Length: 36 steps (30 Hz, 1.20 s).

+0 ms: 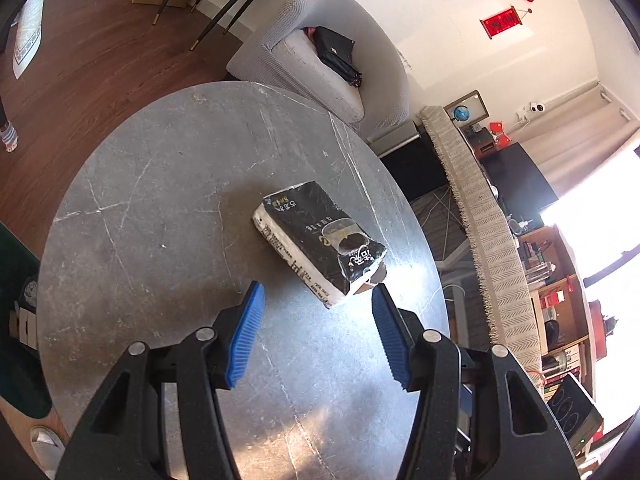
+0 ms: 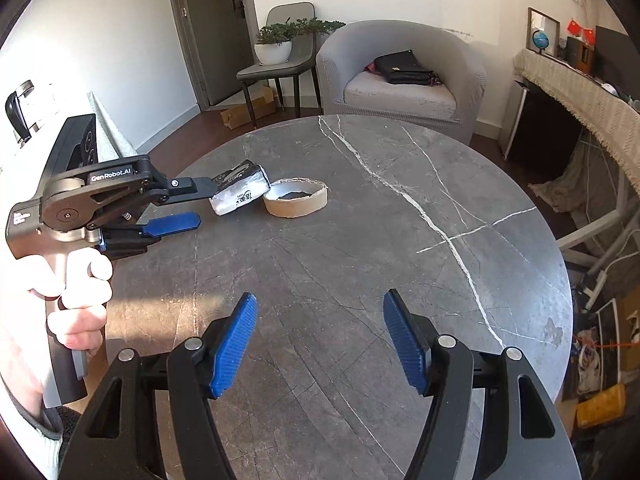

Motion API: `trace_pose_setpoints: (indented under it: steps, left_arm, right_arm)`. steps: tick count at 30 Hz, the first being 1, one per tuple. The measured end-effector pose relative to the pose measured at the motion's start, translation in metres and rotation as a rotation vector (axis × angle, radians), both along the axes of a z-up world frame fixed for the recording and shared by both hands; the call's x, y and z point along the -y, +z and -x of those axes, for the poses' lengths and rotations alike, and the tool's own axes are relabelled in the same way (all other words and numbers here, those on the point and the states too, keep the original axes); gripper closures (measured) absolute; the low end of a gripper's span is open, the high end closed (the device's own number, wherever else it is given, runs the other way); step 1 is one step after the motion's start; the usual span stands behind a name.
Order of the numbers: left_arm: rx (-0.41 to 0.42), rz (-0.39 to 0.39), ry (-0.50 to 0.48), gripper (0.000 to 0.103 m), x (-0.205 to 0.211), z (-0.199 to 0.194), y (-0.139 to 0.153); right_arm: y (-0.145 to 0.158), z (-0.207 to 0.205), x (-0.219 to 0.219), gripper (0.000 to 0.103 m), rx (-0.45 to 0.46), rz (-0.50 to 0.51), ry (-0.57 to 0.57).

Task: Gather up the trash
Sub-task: 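Reach the left gripper to the black-and-white tissue pack and close on it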

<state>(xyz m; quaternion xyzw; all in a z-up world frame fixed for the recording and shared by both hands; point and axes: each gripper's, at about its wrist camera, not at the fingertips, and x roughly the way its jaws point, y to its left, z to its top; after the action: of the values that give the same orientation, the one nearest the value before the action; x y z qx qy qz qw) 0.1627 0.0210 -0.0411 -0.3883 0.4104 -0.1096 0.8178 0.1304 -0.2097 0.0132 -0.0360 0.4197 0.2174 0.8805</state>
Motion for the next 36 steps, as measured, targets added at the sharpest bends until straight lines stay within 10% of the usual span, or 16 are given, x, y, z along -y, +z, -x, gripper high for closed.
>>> trace_pose_setpoints:
  steps: [14,28,36]
  left_arm:
    - [0.016,0.028,0.101,0.051,0.003,-0.014,-0.004]
    - [0.041,-0.070,0.098,0.093,0.003,-0.019,-0.003]
    - [0.065,-0.165,0.044,0.100,-0.001,-0.011,0.009]
  right_arm:
    - [-0.011,-0.006,0.009,0.036,-0.029,-0.057,-0.009]
    - [-0.011,-0.014,0.005,0.036,-0.035,-0.064,-0.013]
    - [0.000,-0.014,-0.017,0.036,-0.006,-0.038,0.009]
